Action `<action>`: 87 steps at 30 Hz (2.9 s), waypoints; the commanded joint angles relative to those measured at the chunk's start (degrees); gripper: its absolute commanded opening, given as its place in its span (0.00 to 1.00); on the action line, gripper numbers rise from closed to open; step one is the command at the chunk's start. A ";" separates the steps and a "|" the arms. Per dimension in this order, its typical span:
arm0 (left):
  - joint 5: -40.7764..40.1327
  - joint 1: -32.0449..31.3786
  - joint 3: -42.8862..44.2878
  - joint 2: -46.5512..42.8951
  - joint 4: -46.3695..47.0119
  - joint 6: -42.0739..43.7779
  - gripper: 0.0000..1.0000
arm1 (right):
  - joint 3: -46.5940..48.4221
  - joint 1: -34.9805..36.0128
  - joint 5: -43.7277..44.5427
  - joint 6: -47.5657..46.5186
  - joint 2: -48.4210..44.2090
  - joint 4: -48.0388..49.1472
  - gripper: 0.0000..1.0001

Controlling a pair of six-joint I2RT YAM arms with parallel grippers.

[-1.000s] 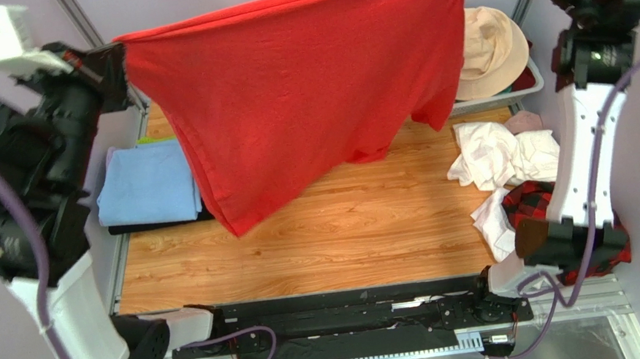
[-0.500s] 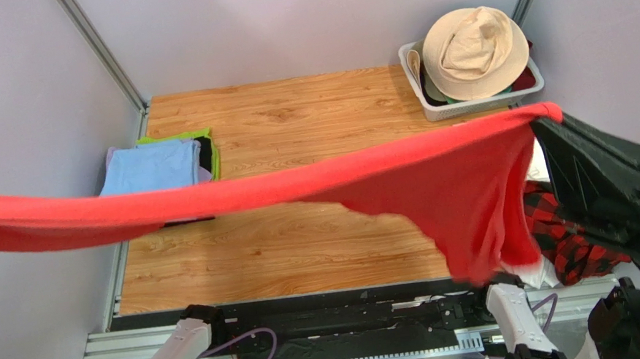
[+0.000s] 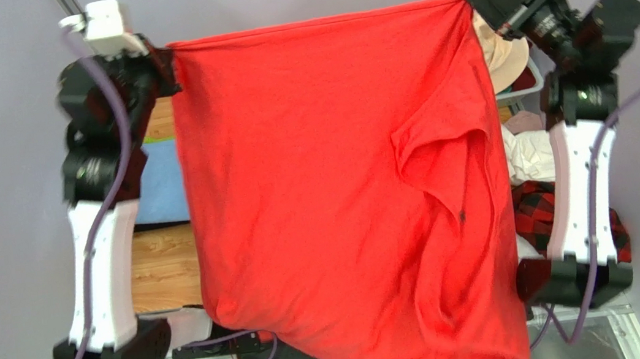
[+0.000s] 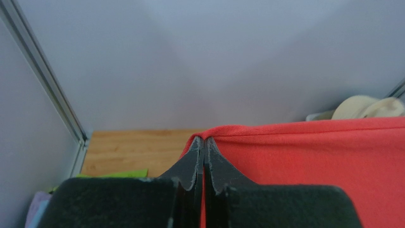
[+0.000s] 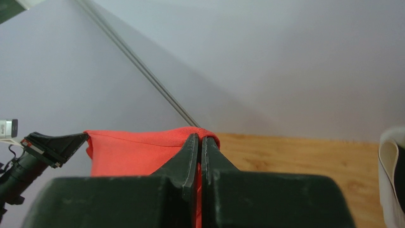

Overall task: Fold and stack the mixed laundry pile
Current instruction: Flatten out the tank top at the center of the board.

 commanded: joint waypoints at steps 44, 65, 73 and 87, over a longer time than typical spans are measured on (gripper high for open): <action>7.65 8.14 4.57 -19.76 -4.21 -7.95 0.00 | 10.01 -4.07 2.09 -5.58 -18.73 -18.89 0.00; 6.86 8.14 -30.99 5.61 20.93 -10.76 0.00 | -26.31 4.45 6.48 -9.01 6.83 2.35 0.00; 6.69 8.23 -19.06 26.52 21.28 -10.50 0.00 | -14.30 8.50 9.21 -10.67 25.62 6.24 0.00; 8.00 9.63 3.98 55.44 18.04 -11.02 0.00 | 16.11 10.79 10.09 -13.22 53.85 0.35 0.00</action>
